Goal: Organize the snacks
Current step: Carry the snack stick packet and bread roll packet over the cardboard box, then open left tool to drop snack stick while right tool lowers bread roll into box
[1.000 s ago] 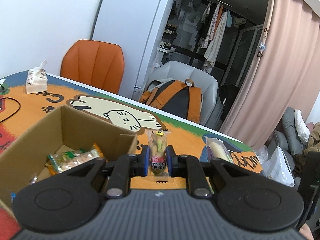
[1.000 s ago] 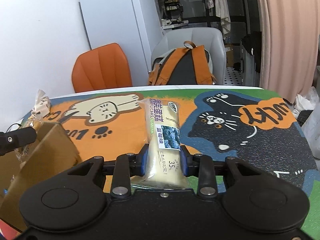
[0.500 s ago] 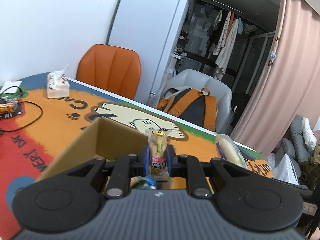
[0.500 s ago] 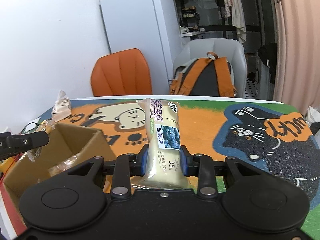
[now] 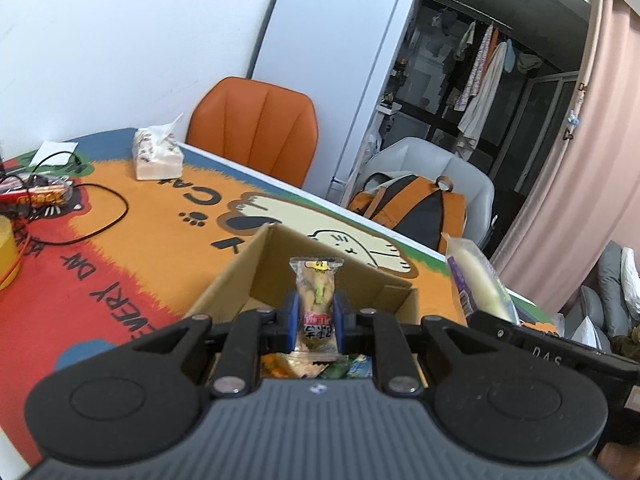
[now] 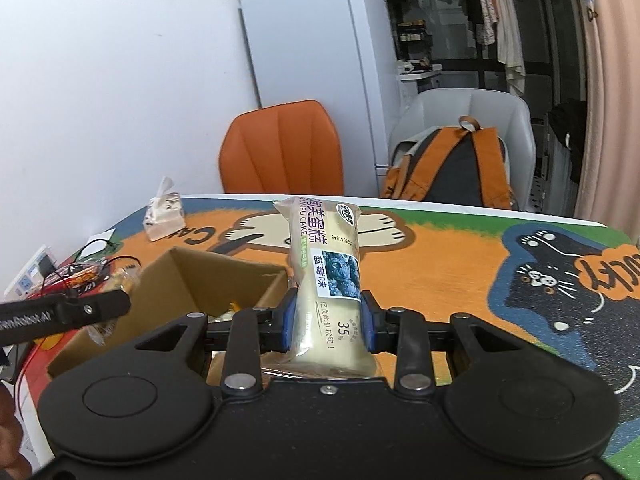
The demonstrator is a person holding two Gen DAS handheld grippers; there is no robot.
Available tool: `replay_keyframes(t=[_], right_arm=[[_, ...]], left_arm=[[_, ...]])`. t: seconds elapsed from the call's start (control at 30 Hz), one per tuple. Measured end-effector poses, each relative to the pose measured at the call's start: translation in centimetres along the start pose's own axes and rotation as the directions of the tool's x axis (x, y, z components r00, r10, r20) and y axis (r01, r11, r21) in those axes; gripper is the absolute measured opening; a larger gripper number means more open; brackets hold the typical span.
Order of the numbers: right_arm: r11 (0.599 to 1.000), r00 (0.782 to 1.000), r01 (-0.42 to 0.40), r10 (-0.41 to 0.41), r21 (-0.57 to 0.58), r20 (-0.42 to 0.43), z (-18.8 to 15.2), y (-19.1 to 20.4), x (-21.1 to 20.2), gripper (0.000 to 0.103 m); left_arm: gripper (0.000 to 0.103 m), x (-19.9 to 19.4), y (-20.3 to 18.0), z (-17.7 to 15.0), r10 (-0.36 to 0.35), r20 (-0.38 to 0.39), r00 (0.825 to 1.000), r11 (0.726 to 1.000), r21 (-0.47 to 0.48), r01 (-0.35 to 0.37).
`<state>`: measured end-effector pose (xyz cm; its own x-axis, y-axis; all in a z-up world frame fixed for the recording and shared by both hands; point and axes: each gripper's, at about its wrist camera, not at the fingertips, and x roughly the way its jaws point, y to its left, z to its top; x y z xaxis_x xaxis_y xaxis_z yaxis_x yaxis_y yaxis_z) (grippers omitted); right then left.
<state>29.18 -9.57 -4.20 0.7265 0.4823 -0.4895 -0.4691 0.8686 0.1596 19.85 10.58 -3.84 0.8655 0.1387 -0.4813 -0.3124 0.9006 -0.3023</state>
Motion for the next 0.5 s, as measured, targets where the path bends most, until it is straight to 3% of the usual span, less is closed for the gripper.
replay_keyframes(t=[0.5], right_arm=[[0.998, 0.999, -0.042, 0.041, -0.044, -0.015, 0.2, 4.2, 0.5, 0.032]], left_arm=[[0.023, -0.6, 2.5, -0.1, 0.025, -0.006, 1.0, 0.999, -0.037, -0.025]])
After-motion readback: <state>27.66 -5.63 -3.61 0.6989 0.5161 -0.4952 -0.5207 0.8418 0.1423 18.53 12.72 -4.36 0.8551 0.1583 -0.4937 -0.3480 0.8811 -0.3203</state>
